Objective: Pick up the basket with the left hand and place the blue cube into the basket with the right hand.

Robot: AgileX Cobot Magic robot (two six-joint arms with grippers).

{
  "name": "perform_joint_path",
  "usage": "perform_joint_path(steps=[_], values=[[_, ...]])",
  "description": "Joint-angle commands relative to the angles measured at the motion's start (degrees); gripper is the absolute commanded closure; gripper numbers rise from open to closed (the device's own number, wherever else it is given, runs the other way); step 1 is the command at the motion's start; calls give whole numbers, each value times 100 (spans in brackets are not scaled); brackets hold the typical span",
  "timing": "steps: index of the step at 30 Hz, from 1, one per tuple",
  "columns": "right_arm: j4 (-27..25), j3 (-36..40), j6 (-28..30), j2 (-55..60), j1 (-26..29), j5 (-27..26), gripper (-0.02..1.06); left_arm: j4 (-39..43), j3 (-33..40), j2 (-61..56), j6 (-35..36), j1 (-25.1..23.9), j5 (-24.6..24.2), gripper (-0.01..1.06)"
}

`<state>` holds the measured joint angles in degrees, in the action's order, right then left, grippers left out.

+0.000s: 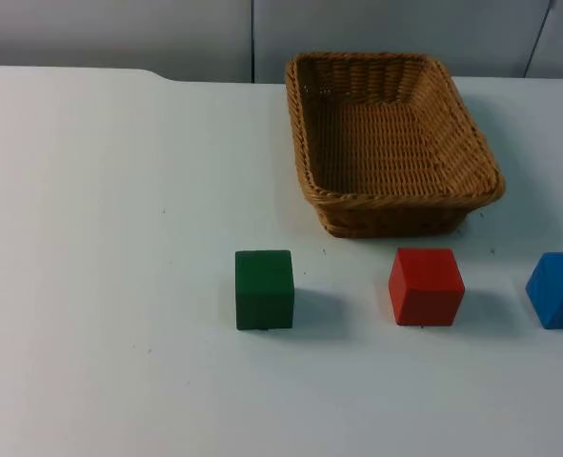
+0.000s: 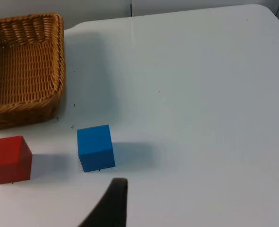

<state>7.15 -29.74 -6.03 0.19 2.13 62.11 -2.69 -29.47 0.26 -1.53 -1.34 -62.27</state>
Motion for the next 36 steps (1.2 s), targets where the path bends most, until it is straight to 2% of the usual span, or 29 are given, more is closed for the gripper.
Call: perform_joint_path(steps=[1, 15, 21, 27, 36], values=[[20, 26, 86, -19, 47, -71, 0, -8, 20, -26, 21, 41, 56, 0], [33, -245, 207, -19, 47, -304, 0, -317, -132, -26, 17, 41, 154, 0], [33, -597, 218, 756, 47, -281, 1, -449, -433, 453, 18, 41, 225, 0], [33, -1001, 495, 1541, 47, -422, 1, -496, -783, 1013, 18, 41, 407, 0], [54, -1596, 542, 2823, 47, -788, 1, -623, -984, 1793, 18, 41, 893, 0]])
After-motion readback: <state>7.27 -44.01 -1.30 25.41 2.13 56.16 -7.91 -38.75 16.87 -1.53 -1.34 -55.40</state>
